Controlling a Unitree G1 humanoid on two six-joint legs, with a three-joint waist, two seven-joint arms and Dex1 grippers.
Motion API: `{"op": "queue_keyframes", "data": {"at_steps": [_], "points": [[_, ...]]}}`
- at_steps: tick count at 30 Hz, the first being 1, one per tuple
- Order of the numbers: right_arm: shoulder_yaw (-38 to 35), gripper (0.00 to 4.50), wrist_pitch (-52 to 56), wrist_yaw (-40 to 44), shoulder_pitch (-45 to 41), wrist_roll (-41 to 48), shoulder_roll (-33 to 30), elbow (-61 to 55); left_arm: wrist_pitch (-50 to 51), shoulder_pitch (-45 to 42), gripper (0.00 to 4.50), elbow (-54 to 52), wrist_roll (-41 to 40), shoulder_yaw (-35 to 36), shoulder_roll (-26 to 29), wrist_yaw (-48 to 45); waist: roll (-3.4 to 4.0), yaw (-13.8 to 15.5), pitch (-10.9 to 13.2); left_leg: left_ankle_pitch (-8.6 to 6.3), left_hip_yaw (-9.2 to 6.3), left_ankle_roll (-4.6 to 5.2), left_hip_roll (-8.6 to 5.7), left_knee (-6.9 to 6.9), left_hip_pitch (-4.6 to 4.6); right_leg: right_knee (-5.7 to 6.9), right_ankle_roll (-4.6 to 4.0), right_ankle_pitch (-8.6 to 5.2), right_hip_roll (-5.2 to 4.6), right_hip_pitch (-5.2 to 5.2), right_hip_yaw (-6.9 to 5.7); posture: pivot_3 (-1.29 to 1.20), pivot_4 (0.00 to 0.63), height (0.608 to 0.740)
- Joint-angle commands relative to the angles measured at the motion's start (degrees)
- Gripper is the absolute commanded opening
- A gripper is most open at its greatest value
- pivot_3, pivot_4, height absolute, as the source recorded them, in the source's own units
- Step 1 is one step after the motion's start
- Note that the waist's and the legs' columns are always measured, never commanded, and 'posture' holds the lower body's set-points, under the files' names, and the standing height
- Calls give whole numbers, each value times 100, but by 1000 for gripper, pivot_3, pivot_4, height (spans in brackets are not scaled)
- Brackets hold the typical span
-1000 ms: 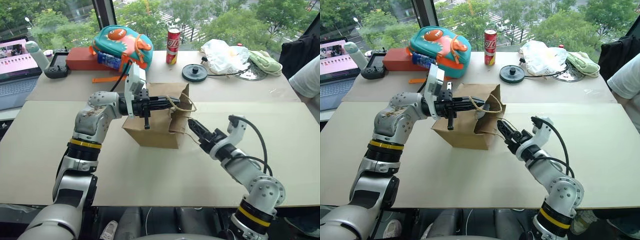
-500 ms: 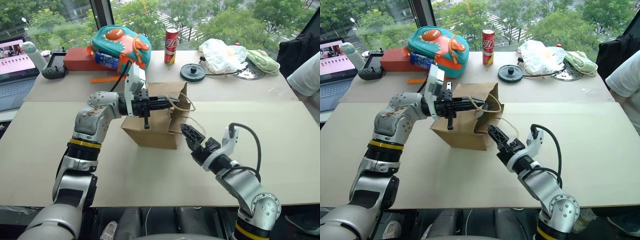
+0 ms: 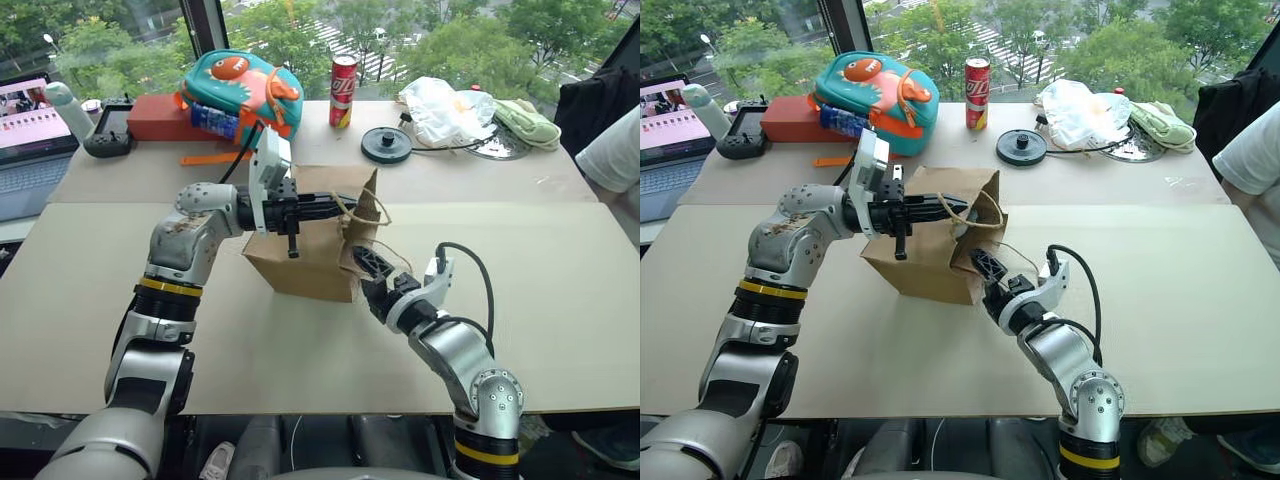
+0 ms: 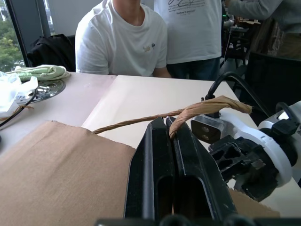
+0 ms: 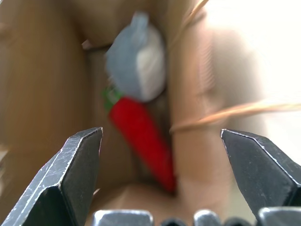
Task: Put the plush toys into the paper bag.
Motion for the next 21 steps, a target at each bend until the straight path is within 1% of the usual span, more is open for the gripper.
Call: {"op": "queue_keyframes", "data": {"at_steps": [1,7,9,11,13,14,16,19,20,21], "points": [[-142,4452,-218,219,-100,-220,-17,104,-56,-145,0,-105,-19,77,32,1,0,1,0,0,0,0,0,0,0,0,0,0,0,0,0,0,150,739],[-213,4452,-314,328,-101,-317,21,75,-77,-170,0,-68,0,73,32,-1,0,2,0,0,0,0,0,0,0,1,0,0,0,0,0,0,150,739],[-215,3925,-316,319,-114,-320,32,40,-71,-173,0,-64,-2,75,33,-1,0,1,0,0,0,0,0,0,1,2,0,0,0,0,0,0,150,739],[-200,3500,-323,290,-116,-374,36,-7,-77,-175,0,-59,3,72,34,-2,0,2,0,0,-1,0,1,0,1,2,-1,0,1,0,0,0,150,739],[-171,2665,-325,288,-132,-406,45,-75,-93,-185,0,-39,15,69,31,0,0,1,0,0,0,0,1,0,1,3,-1,0,1,-1,0,0,150,739],[-159,2391,-326,306,-146,-416,52,-102,-96,-191,0,-29,16,71,28,2,0,1,0,0,0,0,1,0,1,3,-1,0,1,-1,0,0,150,739],[-146,1645,-314,316,-158,-478,47,-122,-103,-195,0,-23,19,70,25,1,0,2,0,0,0,0,1,0,1,3,-1,0,1,0,0,0,150,739],[-138,701,-313,322,-151,-608,44,-101,-111,-201,0,-10,21,71,19,4,0,2,0,0,0,0,1,0,1,3,-1,0,0,0,0,0,150,739],[-136,207,-318,332,-152,-642,48,-95,-112,-202,0,-8,21,71,17,6,0,2,0,0,-1,0,1,0,1,3,-1,0,0,0,0,0,150,739],[-126,31,-305,352,-158,-688,34,-97,-114,-201,0,-11,21,70,16,8,0,2,0,0,0,0,0,0,1,3,-1,0,1,0,0,0,150,739]]}}
